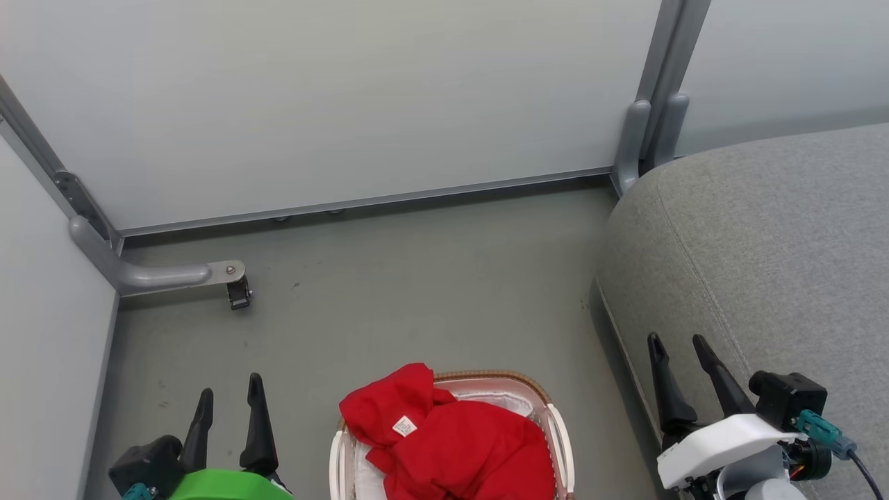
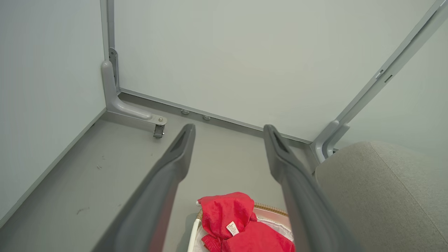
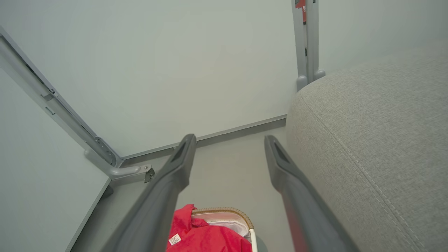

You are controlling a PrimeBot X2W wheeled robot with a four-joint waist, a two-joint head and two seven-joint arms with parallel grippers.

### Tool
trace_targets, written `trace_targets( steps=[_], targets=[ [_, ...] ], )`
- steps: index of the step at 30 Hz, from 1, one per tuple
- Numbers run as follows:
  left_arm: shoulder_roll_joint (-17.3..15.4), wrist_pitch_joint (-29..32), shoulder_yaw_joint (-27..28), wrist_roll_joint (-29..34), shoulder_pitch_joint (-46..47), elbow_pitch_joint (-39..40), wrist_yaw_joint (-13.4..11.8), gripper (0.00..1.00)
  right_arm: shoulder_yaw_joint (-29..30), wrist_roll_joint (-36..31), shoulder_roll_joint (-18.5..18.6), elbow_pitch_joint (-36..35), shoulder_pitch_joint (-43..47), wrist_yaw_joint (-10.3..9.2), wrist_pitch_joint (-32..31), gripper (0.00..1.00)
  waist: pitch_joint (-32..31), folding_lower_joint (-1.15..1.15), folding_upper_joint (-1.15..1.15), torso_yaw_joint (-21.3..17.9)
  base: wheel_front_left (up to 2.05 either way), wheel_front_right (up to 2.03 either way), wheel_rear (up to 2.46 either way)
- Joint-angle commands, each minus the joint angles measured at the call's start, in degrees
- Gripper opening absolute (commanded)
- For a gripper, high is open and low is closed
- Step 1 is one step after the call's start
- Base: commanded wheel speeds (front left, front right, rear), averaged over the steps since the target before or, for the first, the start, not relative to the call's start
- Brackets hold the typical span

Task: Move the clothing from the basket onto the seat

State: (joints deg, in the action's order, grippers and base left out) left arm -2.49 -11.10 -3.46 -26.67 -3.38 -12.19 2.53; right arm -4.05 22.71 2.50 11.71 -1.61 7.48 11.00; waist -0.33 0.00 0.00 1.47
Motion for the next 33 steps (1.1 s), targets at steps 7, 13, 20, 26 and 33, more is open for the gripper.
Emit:
trace_targets(
  steps=[7, 13, 20, 26, 33],
  targets=[
    [-0.5, -1.2, -0.6, 4.3, -1.1, -0.6, 0.3, 1.0, -1.0, -4.2, 0.4, -0.5, 0.9, 0.02, 1.4, 1.0, -0.2, 0.0, 0.0, 0.2, 0.0, 0.0, 0.0],
    [-0.5, -1.9, -0.9, 6.6, -1.4, -1.2, 0.1, 1.0, -1.4, -7.1, 0.4, -0.7, 1.2, 0.01, 2.0, 1.0, -0.2, 0.0, 0.0, 0.2, 0.0, 0.0, 0.0],
    [-0.5, -2.7, -1.2, 9.1, -1.7, -1.7, -0.1, 1.0, -1.8, -10.2, 0.5, -0.6, 1.6, 0.01, 2.8, 1.0, -0.2, 0.0, 0.0, 0.3, 0.0, 0.0, 0.0],
    [-0.5, -3.2, -1.5, 11.6, -1.9, -2.1, -0.3, 1.0, -2.2, -12.7, 0.5, -0.5, 1.8, 0.01, 3.4, 1.0, -0.2, 0.0, 0.0, 0.4, 0.0, 0.0, 0.0],
    [-0.6, -4.1, -2.0, 14.5, -2.2, -2.3, -0.5, 1.0, -2.6, -15.4, 0.5, -0.1, 2.0, 0.01, 4.2, 1.0, -0.2, 0.0, 0.0, 0.5, 0.0, 0.0, 0.0]
  ],
)
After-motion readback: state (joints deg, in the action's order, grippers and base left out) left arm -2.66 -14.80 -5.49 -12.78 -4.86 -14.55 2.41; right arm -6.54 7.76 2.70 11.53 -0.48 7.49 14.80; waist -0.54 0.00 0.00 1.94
